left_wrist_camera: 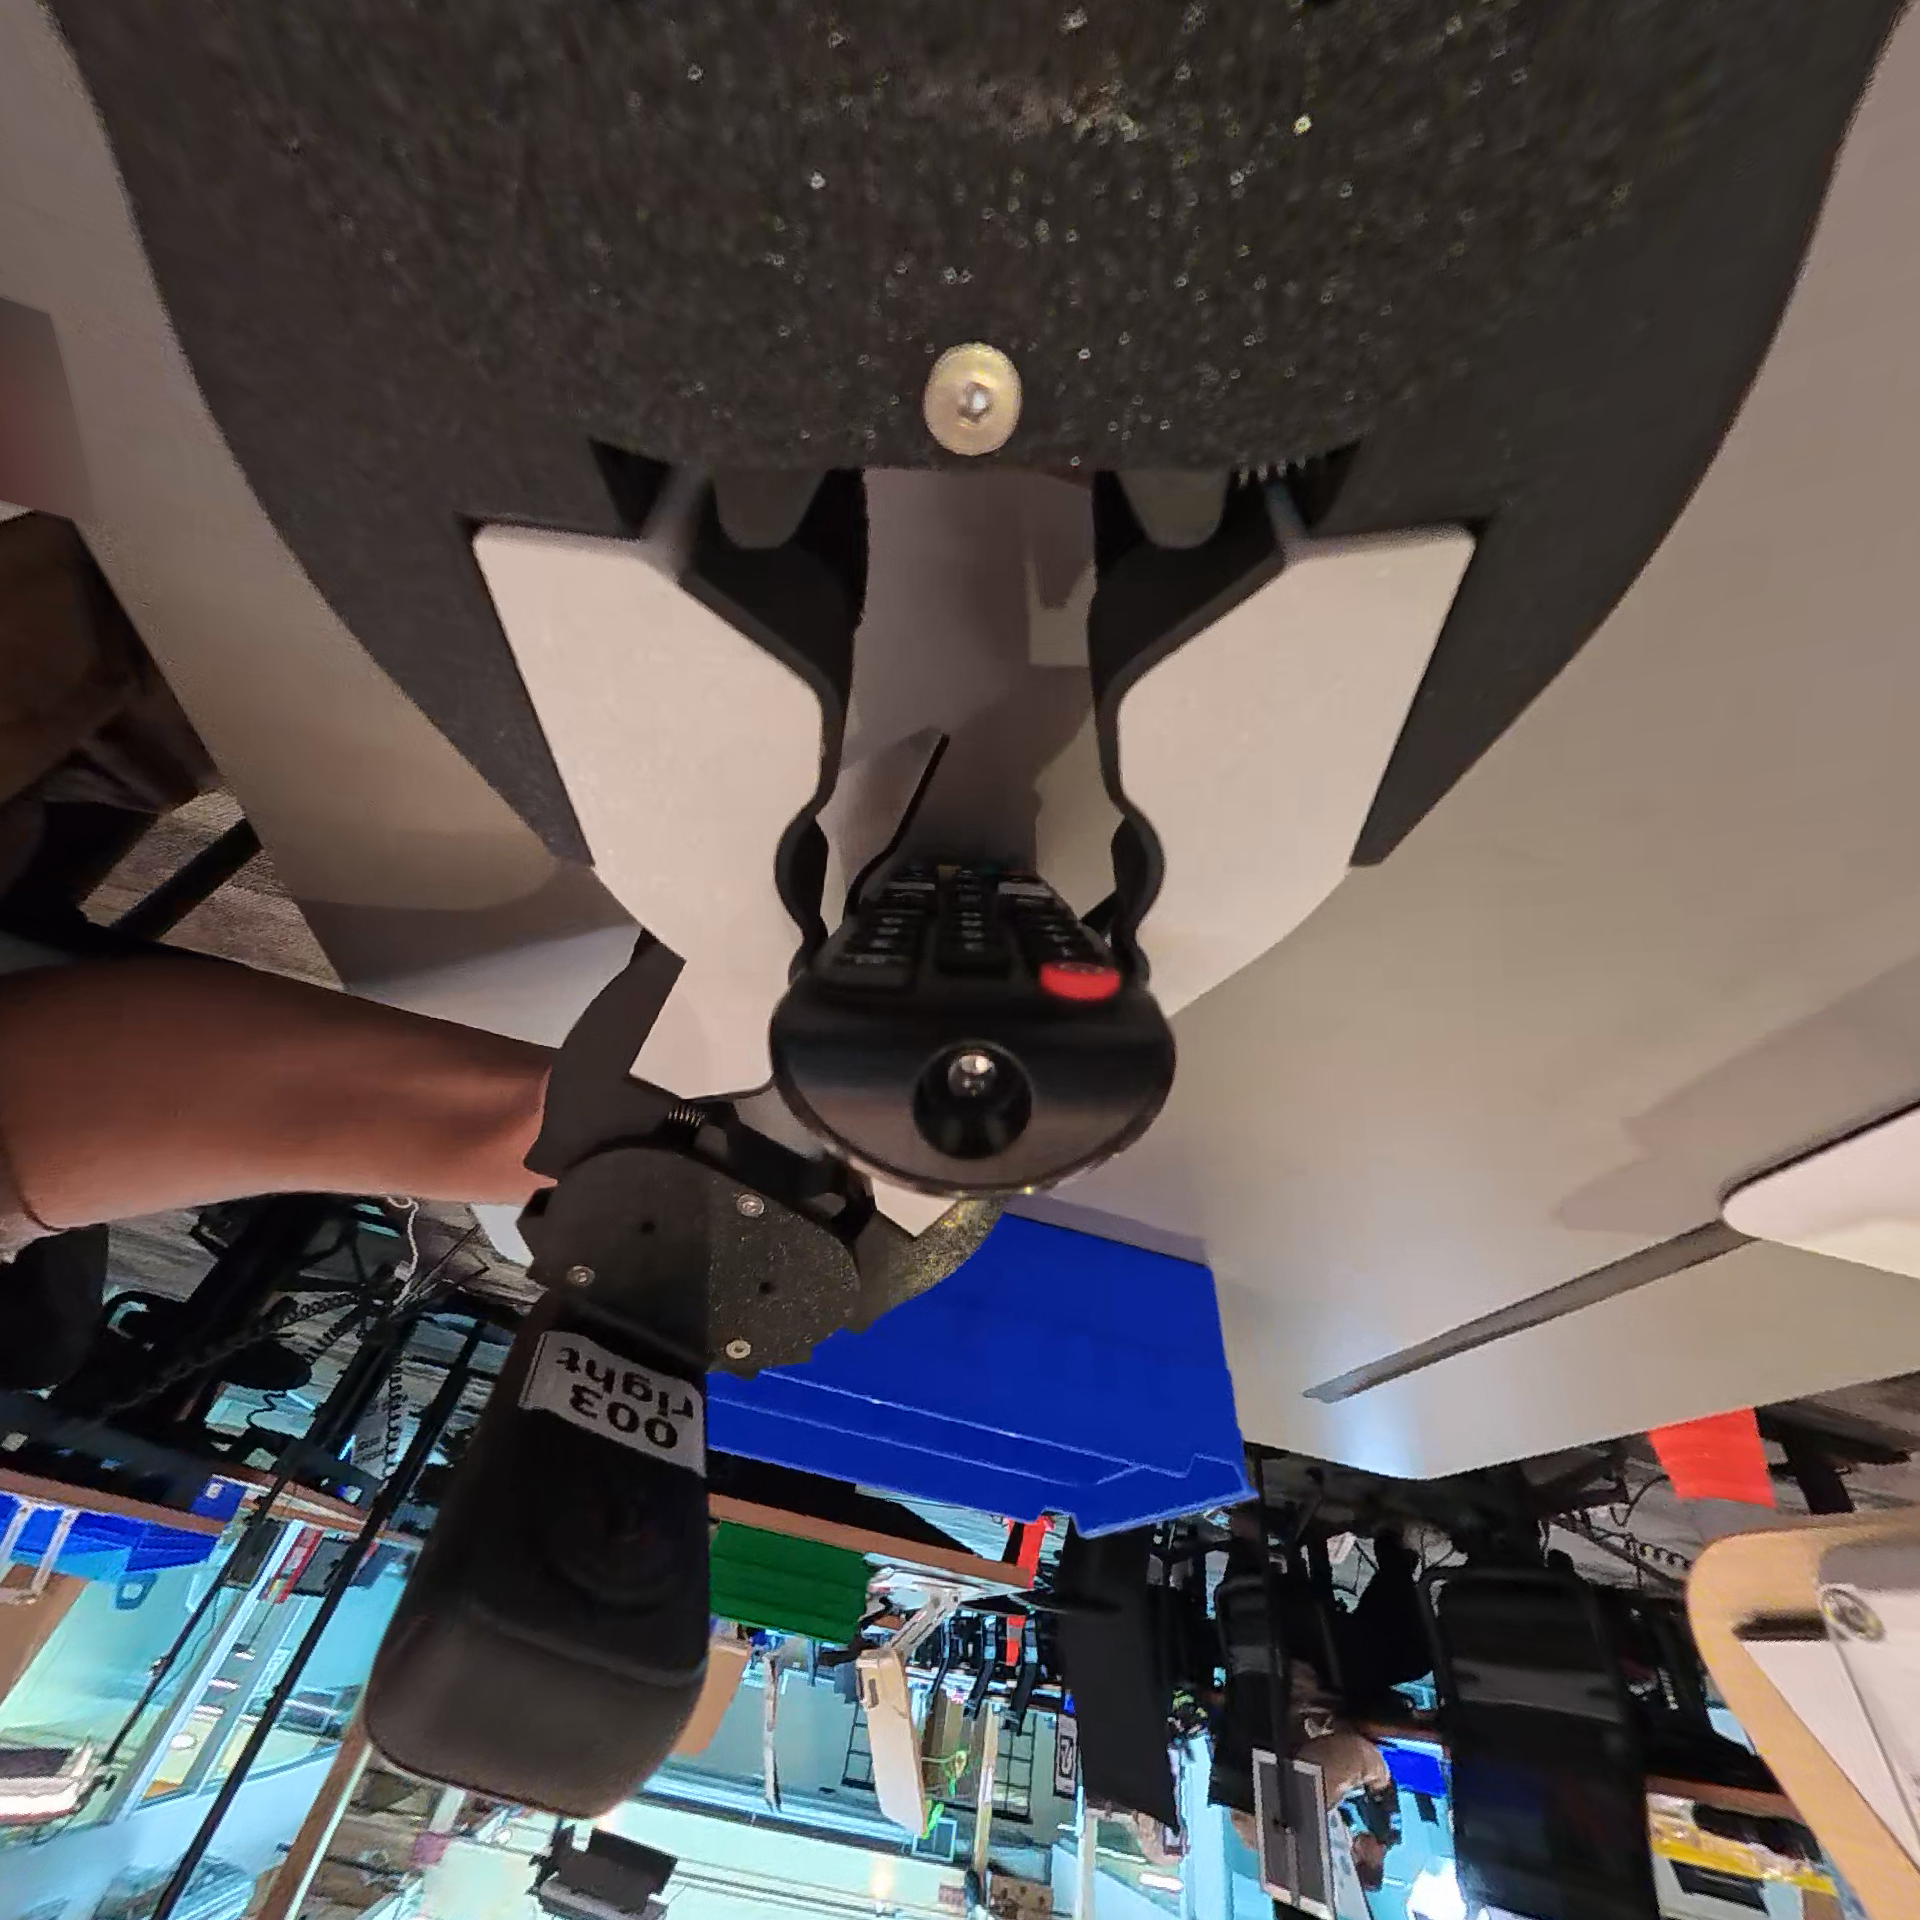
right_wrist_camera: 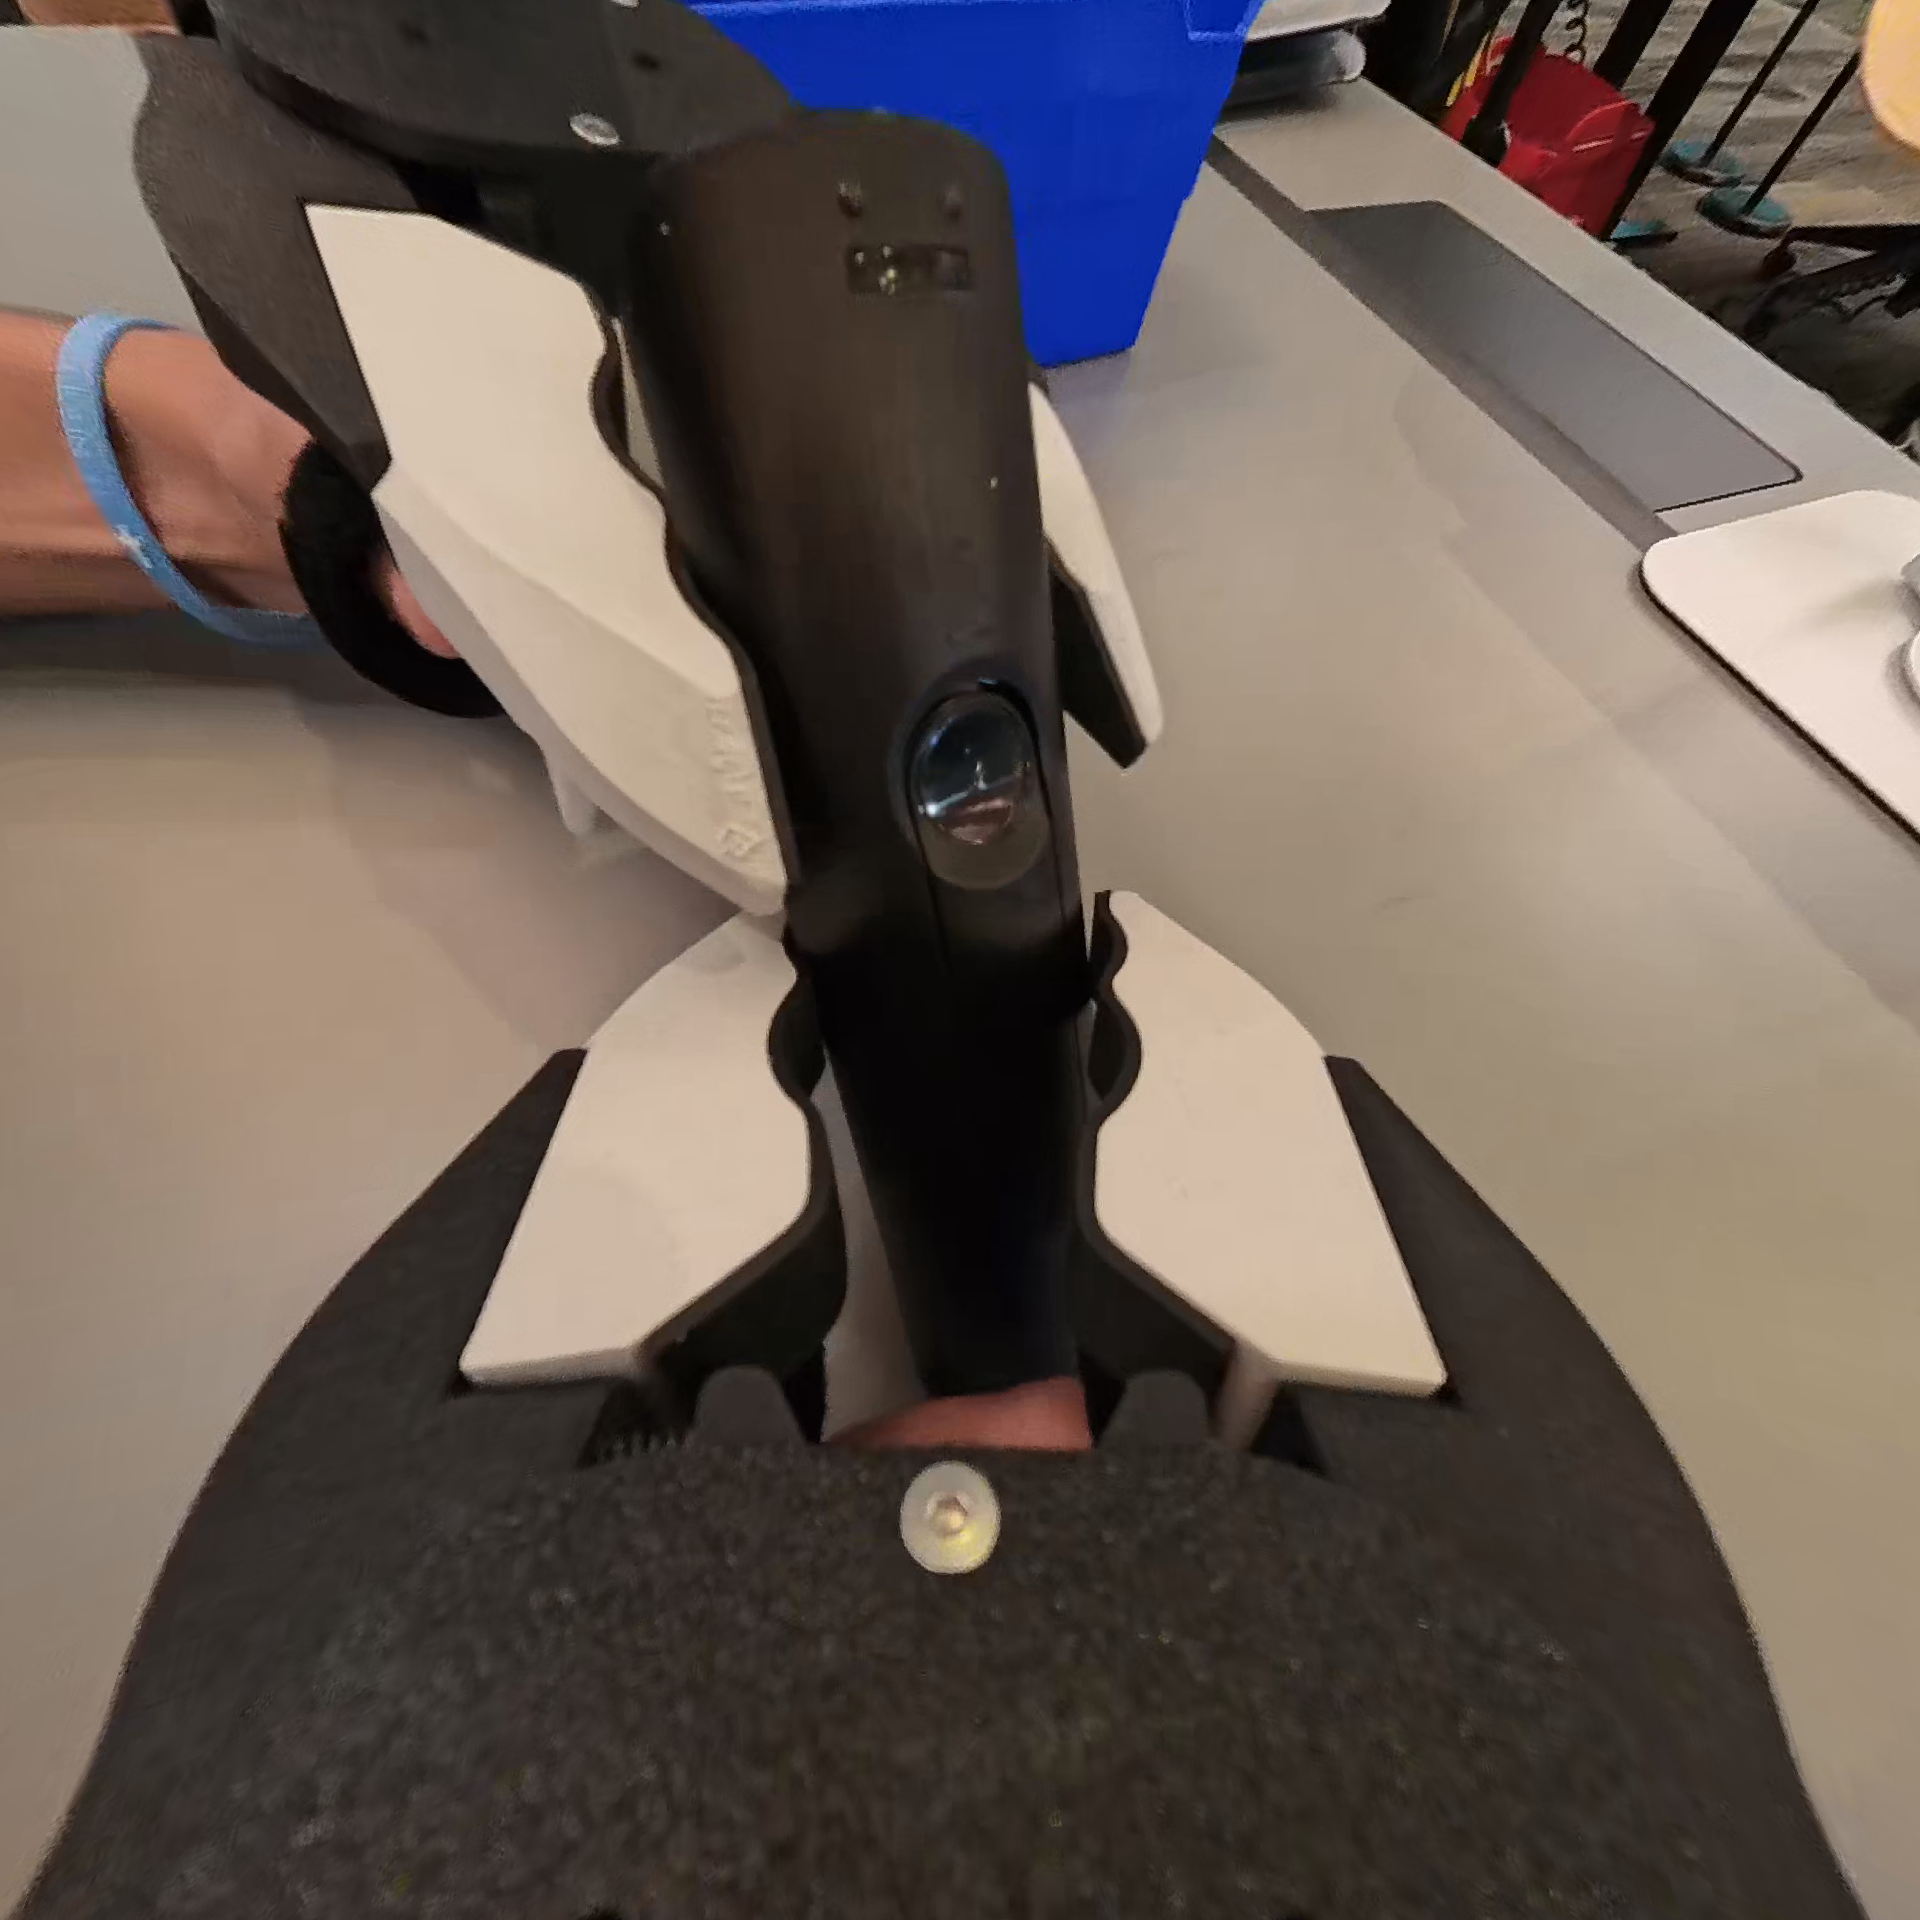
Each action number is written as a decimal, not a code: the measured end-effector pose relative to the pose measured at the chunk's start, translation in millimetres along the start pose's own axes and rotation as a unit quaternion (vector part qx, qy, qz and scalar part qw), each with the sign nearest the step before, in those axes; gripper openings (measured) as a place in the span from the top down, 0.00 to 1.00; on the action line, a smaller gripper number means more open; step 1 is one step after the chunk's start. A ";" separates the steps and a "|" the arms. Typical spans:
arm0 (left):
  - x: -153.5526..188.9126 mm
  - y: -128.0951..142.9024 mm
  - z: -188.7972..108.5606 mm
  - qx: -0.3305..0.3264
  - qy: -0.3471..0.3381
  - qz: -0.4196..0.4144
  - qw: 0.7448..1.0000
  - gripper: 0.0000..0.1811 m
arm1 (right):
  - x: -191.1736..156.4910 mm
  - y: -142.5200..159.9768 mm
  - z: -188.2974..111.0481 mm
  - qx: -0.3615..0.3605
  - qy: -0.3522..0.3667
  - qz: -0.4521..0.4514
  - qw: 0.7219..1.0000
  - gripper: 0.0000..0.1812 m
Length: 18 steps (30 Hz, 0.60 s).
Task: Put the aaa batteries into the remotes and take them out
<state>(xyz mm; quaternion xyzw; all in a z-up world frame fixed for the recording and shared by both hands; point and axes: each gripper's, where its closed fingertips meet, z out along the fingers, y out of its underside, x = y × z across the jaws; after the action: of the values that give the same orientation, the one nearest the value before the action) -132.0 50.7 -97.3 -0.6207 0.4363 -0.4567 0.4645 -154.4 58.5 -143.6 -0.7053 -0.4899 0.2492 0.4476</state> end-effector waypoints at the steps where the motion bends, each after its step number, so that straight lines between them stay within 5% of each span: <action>1: -1.7 -0.9 0.4 0.002 0.006 0.000 1.000 0.71 | 2.4 -0.1 0.9 0.000 0.004 -0.006 1.000 0.73; 5: -6.3 1.8 1.3 -0.002 0.028 -0.003 1.000 0.71 | 9.9 4.2 -12.5 0.011 0.013 -0.010 1.000 0.70; 8: -5.0 1.5 0.7 -0.002 0.053 -0.017 0.998 0.71 | 14.1 -18.4 -42.1 0.102 -0.019 0.070 0.992 0.73; 11: -4.5 1.2 3.4 -0.003 0.063 -0.010 0.998 0.71 | 13.2 -49.1 -58.9 0.220 -0.112 0.173 0.954 1.00; 18: -3.4 3.4 7.0 -0.011 0.063 0.000 0.998 0.71 | 7.4 -38.9 -35.8 0.175 -0.136 0.172 0.960 0.98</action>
<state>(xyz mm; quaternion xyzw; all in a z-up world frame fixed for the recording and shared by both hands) -126.3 54.6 -102.2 -0.5957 0.4697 -0.4899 0.4296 -141.4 56.1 -91.9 -0.6493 -0.3659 0.4980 0.4433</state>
